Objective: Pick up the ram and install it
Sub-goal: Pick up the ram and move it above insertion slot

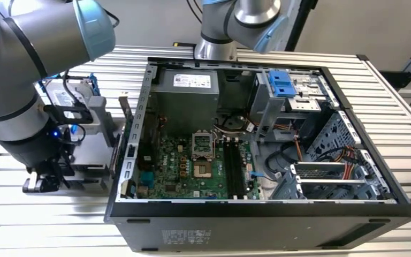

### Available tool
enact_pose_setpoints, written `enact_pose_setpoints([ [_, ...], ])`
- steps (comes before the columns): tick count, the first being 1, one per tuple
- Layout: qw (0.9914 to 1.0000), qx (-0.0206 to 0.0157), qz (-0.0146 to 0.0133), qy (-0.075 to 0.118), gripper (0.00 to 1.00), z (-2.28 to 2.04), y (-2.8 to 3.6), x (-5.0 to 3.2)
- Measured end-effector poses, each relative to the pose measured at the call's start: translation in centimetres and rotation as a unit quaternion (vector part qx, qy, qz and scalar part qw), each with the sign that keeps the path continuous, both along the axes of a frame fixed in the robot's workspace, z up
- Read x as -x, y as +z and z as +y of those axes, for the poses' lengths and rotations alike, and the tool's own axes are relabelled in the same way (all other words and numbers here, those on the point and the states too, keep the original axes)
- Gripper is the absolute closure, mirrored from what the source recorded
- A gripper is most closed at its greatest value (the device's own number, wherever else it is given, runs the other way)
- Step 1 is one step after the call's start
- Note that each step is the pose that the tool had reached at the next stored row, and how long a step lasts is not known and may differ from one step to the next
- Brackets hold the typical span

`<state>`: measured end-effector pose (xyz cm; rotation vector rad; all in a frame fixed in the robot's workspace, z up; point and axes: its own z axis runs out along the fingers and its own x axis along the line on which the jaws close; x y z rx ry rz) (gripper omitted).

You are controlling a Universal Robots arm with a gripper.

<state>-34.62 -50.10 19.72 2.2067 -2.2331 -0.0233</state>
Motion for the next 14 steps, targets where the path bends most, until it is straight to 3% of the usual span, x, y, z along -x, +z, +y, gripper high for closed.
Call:
enact_pose_setpoints([
  [3, 0.99999, 0.0, 0.0024, -0.003, 0.0, 0.01, -0.43, 0.01],
  [10, 0.99999, 0.0008, 0.0025, -0.003, 0.0, 0.01, -0.65, 0.01],
  [11, 0.99999, 0.001, 0.0025, -0.003, 1.0, 0.01, -0.65, 0.01],
  [14, 0.99999, 0.0017, 0.0025, -0.003, 1.0, 0.01, -0.65, 0.01],
])
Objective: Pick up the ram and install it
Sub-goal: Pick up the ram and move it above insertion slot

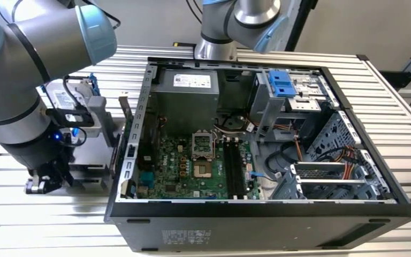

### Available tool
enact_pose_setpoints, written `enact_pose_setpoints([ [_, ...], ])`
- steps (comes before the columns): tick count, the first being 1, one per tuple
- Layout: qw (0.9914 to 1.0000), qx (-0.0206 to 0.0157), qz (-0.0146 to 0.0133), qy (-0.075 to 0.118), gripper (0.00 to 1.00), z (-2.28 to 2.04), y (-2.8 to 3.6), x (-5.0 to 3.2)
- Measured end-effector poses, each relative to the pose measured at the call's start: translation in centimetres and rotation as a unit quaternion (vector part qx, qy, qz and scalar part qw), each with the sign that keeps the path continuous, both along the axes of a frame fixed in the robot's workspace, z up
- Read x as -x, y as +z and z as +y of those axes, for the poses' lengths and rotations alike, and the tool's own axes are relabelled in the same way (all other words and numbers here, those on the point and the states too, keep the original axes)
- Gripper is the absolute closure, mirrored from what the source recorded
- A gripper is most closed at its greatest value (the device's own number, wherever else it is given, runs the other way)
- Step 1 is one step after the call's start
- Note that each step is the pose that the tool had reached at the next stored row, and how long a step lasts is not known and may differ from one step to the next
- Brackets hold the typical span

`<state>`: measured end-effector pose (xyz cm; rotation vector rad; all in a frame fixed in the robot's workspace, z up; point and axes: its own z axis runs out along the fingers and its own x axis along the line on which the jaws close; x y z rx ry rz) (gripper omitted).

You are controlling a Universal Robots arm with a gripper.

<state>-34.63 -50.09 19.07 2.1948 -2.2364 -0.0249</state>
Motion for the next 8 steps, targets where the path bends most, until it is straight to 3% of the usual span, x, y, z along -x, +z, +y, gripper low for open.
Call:
enact_pose_setpoints([
  [8, 1.0, 0.0016, 0.0, 0.0, 1.0, 0.01, 0.0, 0.0],
])
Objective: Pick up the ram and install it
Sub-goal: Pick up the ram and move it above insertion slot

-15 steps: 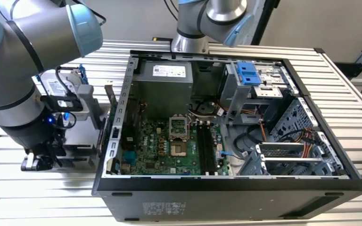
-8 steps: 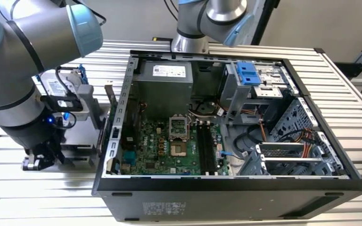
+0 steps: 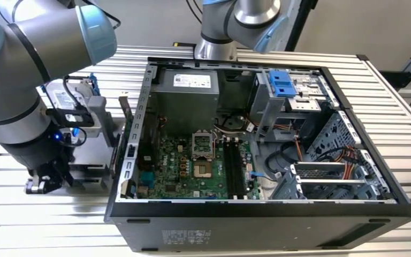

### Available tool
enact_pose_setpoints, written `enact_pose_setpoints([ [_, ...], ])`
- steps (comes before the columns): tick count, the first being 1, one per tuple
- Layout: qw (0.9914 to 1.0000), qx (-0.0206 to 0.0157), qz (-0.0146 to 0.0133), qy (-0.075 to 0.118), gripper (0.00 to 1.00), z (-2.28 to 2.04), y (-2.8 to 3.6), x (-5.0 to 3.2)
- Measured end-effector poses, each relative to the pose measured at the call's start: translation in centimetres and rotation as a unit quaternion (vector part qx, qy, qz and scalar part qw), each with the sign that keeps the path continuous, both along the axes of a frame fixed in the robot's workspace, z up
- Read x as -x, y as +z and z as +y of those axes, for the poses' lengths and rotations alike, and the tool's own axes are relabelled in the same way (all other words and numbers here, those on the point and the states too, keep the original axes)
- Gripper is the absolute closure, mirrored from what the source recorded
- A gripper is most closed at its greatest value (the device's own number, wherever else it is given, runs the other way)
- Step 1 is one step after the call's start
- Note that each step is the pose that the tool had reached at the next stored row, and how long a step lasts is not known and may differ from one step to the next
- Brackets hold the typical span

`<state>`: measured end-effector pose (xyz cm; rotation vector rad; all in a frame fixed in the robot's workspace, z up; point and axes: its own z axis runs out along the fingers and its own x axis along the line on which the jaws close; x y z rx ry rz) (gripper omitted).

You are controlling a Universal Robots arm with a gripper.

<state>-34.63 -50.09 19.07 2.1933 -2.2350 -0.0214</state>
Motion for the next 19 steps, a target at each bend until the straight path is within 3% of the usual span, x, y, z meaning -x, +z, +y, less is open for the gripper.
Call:
enact_pose_setpoints([
  [6, 1.0, 0.0009, 0.0003, 0.0, 1.0, 0.0, 0.21, 0.0],
  [10, 1.0, 0.0008, 0.0004, 0.0, 1.0, 0.0, 1.35, 0.0],
  [17, 1.0, 0.0009, 0.0001, 0.0, 1.0, 0.03, 2.77, 0.03],
  [19, 1.0, 0.0008, 0.0, 0.0, 1.0, 0.04, 3.51, 0.04],
])
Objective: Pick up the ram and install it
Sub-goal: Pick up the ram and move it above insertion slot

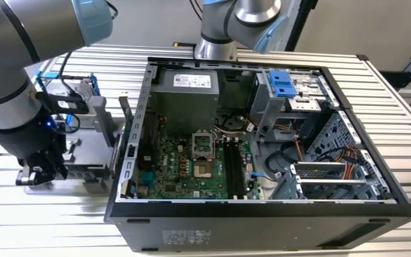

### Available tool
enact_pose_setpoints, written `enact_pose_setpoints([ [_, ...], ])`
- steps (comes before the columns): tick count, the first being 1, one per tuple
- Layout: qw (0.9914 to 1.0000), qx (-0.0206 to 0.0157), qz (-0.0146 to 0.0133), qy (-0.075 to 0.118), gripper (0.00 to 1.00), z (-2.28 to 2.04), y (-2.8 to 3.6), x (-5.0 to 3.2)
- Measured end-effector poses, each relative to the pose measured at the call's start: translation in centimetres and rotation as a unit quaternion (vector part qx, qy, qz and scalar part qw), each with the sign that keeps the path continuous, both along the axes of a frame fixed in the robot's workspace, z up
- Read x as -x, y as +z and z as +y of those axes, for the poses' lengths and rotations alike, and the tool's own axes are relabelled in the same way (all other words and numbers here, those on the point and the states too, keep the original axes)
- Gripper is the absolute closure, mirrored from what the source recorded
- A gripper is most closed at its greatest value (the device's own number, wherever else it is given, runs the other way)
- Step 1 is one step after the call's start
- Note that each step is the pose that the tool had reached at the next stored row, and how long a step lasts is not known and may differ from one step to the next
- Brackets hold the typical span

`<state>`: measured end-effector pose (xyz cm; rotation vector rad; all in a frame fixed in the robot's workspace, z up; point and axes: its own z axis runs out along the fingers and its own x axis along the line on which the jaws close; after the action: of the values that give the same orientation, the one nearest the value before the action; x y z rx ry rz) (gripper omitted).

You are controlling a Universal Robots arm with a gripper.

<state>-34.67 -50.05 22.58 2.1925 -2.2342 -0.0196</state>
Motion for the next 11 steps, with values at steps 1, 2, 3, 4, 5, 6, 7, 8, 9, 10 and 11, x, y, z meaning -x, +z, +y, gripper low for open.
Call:
enact_pose_setpoints([
  [1, 1.0, 0.0001, 0.0001, 0.0, 1.0, 0.0, 0.39, 0.0],
  [2, 1.0, 0.0001, 0.0001, 0.0, 1.0, 0.0, 0.89, 0.0],
  [3, 1.0, 0.0, 0.0, 0.0, 1.0, 0.0, 1.34, 0.0],
  [4, 1.0, 0.0001, 0.0001, 0.0, 1.0, 0.0, 1.8, 0.0],
  [5, 1.0, 0.0, 0.0, 0.0, 1.0, 0.0, 2.25, 0.0],
  [6, 1.0, 0.0, 0.0, 0.0, 1.0, 0.0, 2.7, 0.01],
  [7, 1.0, 0.0001, 0.0001, 0.0, 1.0, 0.0, 3.18, 0.01],
  [8, 1.0, 0.0, 0.0, 0.0, 1.0, 0.0, 3.63, 0.0],
  [9, 1.0, 0.0, 0.0, 0.0, 1.0, 0.0, 4.08, 0.0],
  [10, 1.0, 0.0001, 0.0001, 0.0, 1.0, 0.0, 4.53, 0.0],
  [11, 1.0, 0.0, 0.0, 0.0, 1.0, 0.0, 4.97, 0.0],
])
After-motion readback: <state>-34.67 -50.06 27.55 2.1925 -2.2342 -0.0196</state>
